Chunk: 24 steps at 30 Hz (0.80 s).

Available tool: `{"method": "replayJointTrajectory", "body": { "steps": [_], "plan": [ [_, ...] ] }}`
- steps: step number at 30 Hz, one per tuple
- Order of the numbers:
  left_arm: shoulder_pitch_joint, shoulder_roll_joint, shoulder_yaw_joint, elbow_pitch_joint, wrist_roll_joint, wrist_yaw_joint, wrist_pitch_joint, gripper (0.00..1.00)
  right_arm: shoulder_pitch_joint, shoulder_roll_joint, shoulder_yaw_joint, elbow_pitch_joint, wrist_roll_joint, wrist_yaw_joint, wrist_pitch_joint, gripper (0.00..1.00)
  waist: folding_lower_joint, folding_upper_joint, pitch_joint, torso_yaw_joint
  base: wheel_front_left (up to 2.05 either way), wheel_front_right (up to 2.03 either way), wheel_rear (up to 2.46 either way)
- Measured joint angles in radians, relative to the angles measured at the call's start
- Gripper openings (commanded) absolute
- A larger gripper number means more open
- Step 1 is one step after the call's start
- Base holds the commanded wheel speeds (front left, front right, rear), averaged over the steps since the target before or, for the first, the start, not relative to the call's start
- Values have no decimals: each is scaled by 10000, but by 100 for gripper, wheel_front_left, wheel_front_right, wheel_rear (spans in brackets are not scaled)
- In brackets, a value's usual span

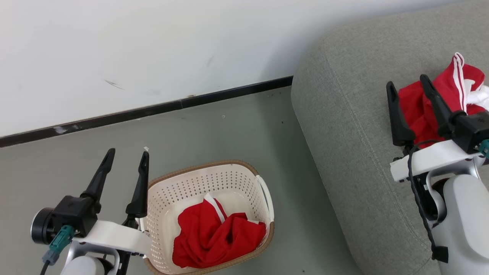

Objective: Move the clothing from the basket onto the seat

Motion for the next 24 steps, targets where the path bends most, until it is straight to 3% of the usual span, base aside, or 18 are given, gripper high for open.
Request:
{"method": "replayJointTrajectory", "body": {
  "steps": [8, 24],
  "plan": [
    [684, -88, 520, 376, -291, 353, -366, 100, 767, 188, -27, -267, -155, 0, 0, 100, 0, 0, -471, 558, 0, 0, 0],
    [1445, -378, 573, 1087, -577, 387, -633, 100, 3009, 410, -121, -853, -213, 0, 0, 100, 0, 1, -1525, 1438, 0, 0, 0]
  ]
}}
